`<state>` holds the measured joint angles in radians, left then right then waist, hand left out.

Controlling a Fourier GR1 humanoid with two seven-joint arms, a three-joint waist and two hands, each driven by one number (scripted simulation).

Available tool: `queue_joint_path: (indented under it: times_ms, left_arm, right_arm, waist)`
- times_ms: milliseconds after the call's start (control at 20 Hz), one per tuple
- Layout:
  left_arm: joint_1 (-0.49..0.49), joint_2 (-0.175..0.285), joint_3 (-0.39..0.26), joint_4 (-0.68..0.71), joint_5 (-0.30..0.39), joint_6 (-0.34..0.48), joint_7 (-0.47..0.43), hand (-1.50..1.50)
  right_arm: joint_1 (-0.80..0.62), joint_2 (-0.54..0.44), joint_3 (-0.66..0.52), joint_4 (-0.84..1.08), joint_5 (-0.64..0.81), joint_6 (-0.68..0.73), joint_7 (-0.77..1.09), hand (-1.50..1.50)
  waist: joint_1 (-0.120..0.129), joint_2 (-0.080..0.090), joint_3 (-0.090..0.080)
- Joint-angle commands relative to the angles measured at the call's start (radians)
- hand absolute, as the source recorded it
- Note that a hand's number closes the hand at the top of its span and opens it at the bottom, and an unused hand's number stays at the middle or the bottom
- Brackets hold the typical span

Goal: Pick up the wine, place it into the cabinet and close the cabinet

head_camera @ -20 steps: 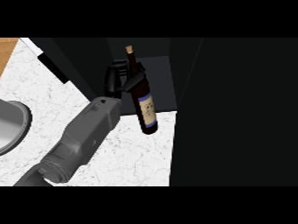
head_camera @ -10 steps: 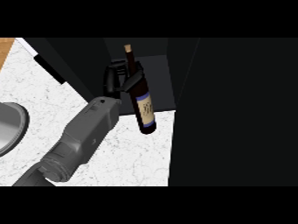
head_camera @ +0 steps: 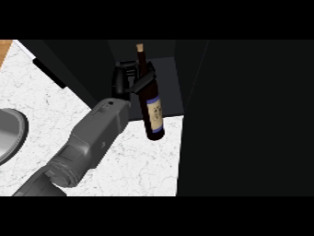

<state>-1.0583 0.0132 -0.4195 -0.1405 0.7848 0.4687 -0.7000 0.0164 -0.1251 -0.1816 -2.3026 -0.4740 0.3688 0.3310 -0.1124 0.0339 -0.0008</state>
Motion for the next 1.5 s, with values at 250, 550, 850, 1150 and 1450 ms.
queue_joint_path:
  times_ms: [250, 550, 850, 1150, 1450]
  left_arm:
    - [-0.097, -0.013, 0.007, 0.067, -0.016, 0.020, 0.046, 1.50]
    - [-0.140, -0.001, 0.014, 0.109, -0.024, 0.041, 0.047, 1.50]
    - [-0.147, 0.016, 0.022, 0.134, -0.026, 0.066, 0.026, 1.50]
    - [-0.140, 0.034, 0.006, 0.140, -0.048, 0.098, 0.058, -1.50]
    - [-0.144, 0.032, -0.016, 0.140, -0.076, 0.158, 0.093, -1.50]
  right_arm:
    - [0.022, 0.021, 0.012, -0.002, 0.021, -0.003, -0.011, -1.50]
    - [0.002, -0.002, -0.008, -0.001, -0.006, 0.006, -0.007, -1.50]
    - [0.034, -0.019, -0.018, 0.003, -0.029, 0.050, -0.020, -1.50]
    - [0.025, -0.016, -0.024, -0.007, -0.030, 0.033, -0.014, -1.50]
    - [0.007, -0.016, -0.024, -0.014, -0.031, 0.022, -0.010, -1.50]
  waist:
    - [0.007, 0.002, -0.001]
    - [-0.001, 0.012, -0.001]
    - [-0.011, 0.013, 0.000]
    - [-0.007, 0.012, 0.000]
    - [-0.014, 0.017, -0.001]
